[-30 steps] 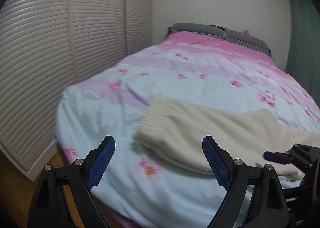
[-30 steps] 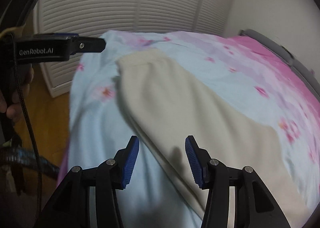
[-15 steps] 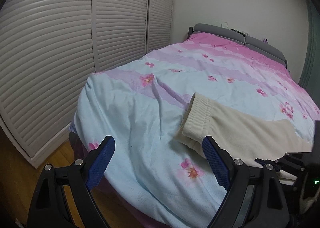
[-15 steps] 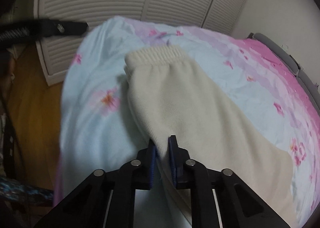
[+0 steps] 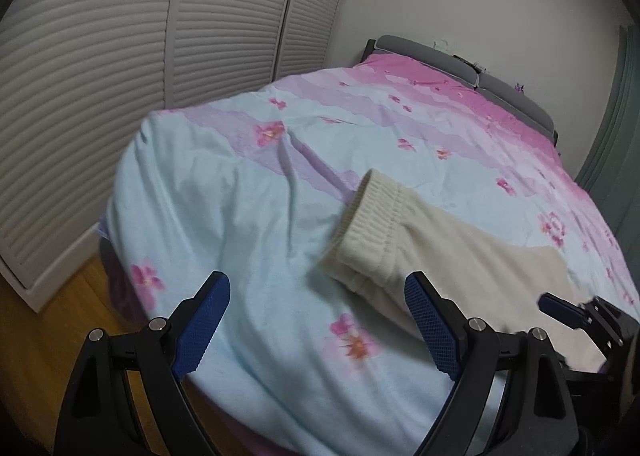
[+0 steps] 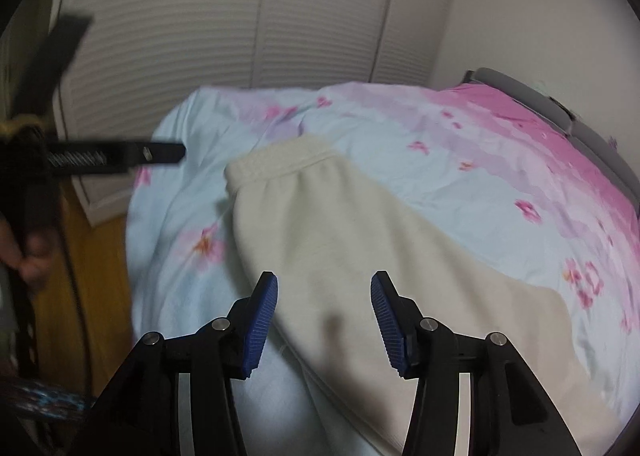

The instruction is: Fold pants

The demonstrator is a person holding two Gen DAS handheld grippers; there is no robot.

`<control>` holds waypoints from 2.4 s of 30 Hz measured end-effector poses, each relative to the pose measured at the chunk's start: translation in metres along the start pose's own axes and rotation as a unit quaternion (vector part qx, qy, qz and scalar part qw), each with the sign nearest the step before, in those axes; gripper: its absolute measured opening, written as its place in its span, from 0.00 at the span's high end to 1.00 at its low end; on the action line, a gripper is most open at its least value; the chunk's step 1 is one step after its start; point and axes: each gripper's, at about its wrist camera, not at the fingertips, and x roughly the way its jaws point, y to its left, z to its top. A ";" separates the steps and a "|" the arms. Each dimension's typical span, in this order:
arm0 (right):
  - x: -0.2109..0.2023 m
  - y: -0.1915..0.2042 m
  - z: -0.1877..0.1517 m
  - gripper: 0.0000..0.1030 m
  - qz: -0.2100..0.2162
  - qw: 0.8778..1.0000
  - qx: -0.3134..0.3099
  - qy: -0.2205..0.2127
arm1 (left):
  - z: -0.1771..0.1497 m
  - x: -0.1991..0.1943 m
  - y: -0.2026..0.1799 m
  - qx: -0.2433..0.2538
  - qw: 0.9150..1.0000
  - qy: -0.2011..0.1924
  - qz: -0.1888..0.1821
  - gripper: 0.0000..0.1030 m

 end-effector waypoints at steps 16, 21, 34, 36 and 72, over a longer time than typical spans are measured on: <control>-0.008 -0.031 -0.006 0.51 0.010 0.996 0.090 -0.024 | -0.024 0.095 -0.004 -0.138 0.979 0.097 -0.112 0.27; 0.001 -0.037 -0.009 0.51 0.020 0.994 0.110 -0.018 | -0.022 0.117 0.001 -0.172 0.972 0.095 -0.128 0.28; -0.024 -0.078 -0.022 0.51 0.015 0.983 0.180 -0.026 | 0.013 0.085 -0.030 -0.118 0.981 0.024 -0.151 0.73; -0.043 -0.093 -0.030 0.51 0.003 0.981 0.192 -0.031 | 0.022 0.065 -0.046 -0.091 0.983 0.003 -0.156 0.73; -0.308 -0.313 -0.320 0.51 -0.161 0.872 0.455 -0.078 | -0.160 -0.008 -0.540 0.289 0.920 0.012 -0.264 0.73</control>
